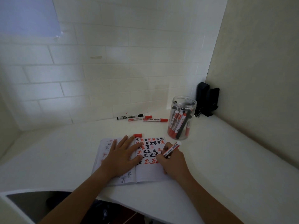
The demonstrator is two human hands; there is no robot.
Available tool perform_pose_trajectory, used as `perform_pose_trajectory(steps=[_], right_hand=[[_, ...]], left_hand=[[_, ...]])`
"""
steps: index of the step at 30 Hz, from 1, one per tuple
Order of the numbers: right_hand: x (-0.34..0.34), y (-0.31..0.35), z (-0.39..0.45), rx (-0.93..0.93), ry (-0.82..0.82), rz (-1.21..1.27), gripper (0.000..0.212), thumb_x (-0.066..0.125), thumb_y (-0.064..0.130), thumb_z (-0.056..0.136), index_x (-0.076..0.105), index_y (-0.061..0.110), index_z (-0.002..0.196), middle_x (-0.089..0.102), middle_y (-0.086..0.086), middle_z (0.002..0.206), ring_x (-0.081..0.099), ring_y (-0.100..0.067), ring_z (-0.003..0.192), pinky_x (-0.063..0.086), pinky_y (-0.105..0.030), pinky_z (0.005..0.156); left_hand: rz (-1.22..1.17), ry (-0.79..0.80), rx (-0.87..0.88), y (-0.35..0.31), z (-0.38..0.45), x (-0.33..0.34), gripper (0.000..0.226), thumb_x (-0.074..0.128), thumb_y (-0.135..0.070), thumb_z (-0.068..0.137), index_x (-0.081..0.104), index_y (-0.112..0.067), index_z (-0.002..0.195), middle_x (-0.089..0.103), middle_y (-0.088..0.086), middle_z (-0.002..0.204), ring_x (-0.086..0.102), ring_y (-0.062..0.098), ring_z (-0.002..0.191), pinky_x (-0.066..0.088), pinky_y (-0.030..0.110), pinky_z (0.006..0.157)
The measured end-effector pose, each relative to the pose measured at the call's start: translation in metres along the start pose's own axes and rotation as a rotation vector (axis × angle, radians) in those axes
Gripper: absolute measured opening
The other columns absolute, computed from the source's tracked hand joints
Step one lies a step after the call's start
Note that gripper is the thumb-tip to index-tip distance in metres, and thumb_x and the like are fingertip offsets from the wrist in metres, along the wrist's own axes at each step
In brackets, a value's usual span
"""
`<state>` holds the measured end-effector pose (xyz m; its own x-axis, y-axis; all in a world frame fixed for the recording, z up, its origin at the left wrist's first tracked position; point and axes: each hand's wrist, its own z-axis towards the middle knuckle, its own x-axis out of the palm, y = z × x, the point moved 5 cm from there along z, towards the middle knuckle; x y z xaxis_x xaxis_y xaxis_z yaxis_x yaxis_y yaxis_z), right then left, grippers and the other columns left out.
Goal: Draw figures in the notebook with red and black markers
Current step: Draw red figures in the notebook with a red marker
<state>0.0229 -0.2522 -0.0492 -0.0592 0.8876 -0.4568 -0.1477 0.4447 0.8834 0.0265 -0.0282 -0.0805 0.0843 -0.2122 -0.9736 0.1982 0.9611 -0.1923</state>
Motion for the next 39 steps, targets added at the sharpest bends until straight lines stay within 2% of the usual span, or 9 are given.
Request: perform_pose_trajectory(steps=[6,10,13,19,22,27,30,33,39], right_hand=[[-0.001,0.000,0.000,-0.011,0.008,0.060,0.023,0.066,0.012,0.093,0.049,0.013,0.078,0.061,-0.011,0.057,0.053,-0.018,0.037,0.047,-0.028,0.043],[0.000,0.002,0.002,-0.042,0.024,0.108,0.022,0.067,0.016,0.097,0.052,0.013,0.081,0.064,-0.014,0.060,0.053,-0.017,0.038,0.047,-0.025,0.044],[0.001,0.001,0.005,-0.058,0.018,0.122,0.024,0.068,0.020,0.098,0.052,0.011,0.082,0.066,-0.019,0.065,0.052,-0.017,0.036,0.046,-0.025,0.043],[0.002,0.001,0.005,-0.054,0.035,0.123,0.026,0.067,0.023,0.099,0.054,0.004,0.087,0.067,-0.018,0.066,0.051,-0.014,0.035,0.047,-0.025,0.043],[0.001,0.000,0.006,-0.049,0.039,0.152,0.024,0.067,0.023,0.099,0.053,0.006,0.088,0.061,-0.008,0.058,0.049,-0.016,0.035,0.044,-0.025,0.041],[-0.002,0.000,0.006,-0.097,0.036,0.226,0.012,0.071,0.019,0.097,0.060,0.015,0.092,0.063,-0.001,0.060,0.052,-0.022,0.040,0.043,-0.026,0.042],[-0.006,0.005,0.005,-0.096,0.038,0.296,0.004,0.068,0.020,0.098,0.067,0.016,0.098,0.074,-0.001,0.076,0.060,-0.027,0.044,0.040,-0.023,0.041],[-0.005,0.005,0.006,-0.024,0.050,0.392,0.013,0.059,0.023,0.104,0.071,0.020,0.106,0.078,-0.002,0.097,0.065,-0.031,0.047,0.039,-0.022,0.039],[-0.003,0.012,0.000,-0.108,0.106,0.379,0.006,0.057,0.016,0.105,0.059,0.010,0.106,0.078,-0.008,0.094,0.061,-0.030,0.046,0.038,-0.021,0.040]], left_hand=[[-0.074,-0.042,0.011,0.001,0.000,-0.003,0.079,0.009,-0.087,0.083,0.019,-0.053,0.153,0.003,-0.016,0.166,-0.004,0.012,0.154,-0.006,0.049,0.124],[-0.170,-0.225,-0.020,0.003,0.012,-0.013,0.063,0.039,-0.066,0.093,0.039,-0.038,0.150,0.045,-0.006,0.151,0.041,0.017,0.139,0.030,0.045,0.117],[-0.160,-0.307,-0.123,0.008,0.032,-0.021,0.055,0.057,-0.042,0.098,0.047,-0.019,0.148,0.052,0.006,0.137,0.052,0.023,0.122,0.045,0.041,0.101],[-0.210,-0.318,-0.216,0.021,0.070,-0.021,0.038,0.061,-0.035,0.098,0.065,-0.021,0.133,0.054,0.006,0.116,0.059,0.023,0.098,0.050,0.040,0.089],[-0.201,-0.295,-0.200,0.020,0.081,-0.019,0.025,0.063,-0.036,0.097,0.073,-0.026,0.116,0.054,0.001,0.107,0.056,0.020,0.096,0.049,0.038,0.088],[-0.238,-0.454,-0.103,0.011,0.072,-0.025,0.010,0.068,-0.015,0.093,0.064,-0.020,0.100,0.057,-0.001,0.101,0.053,0.019,0.094,0.047,0.036,0.083],[-0.242,-0.456,0.022,0.003,0.058,-0.028,0.015,0.064,-0.009,0.093,0.059,-0.021,0.101,0.055,-0.008,0.099,0.049,0.013,0.090,0.047,0.032,0.081],[-0.279,-0.398,0.124,-0.007,0.034,-0.026,0.015,0.060,-0.012,0.097,0.060,-0.025,0.105,0.057,-0.012,0.100,0.050,0.007,0.091,0.044,0.023,0.082],[-0.378,-0.388,0.110,-0.013,0.002,-0.021,0.015,0.057,-0.015,0.099,0.061,-0.027,0.106,0.063,-0.016,0.098,0.054,-0.005,0.090,0.044,0.015,0.081]])
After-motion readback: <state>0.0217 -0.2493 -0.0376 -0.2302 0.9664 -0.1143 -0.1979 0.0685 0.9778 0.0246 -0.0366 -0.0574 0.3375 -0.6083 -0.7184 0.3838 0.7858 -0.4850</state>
